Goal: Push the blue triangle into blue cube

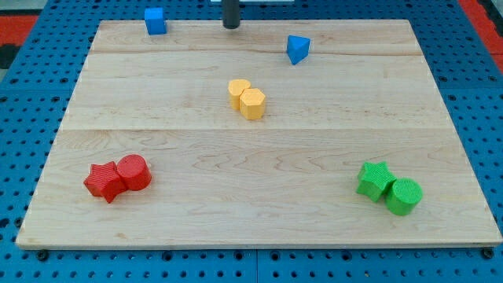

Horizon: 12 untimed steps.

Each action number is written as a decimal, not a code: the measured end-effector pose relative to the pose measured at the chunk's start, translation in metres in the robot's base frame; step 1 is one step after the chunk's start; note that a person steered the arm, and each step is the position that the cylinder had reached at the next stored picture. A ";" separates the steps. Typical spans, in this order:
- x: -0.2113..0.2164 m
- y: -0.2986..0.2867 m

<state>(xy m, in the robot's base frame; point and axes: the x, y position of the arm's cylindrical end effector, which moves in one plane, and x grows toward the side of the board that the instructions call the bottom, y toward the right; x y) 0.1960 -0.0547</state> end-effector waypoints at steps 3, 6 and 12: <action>-0.002 -0.161; 0.071 0.022; 0.050 0.122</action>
<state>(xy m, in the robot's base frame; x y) 0.2455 0.0673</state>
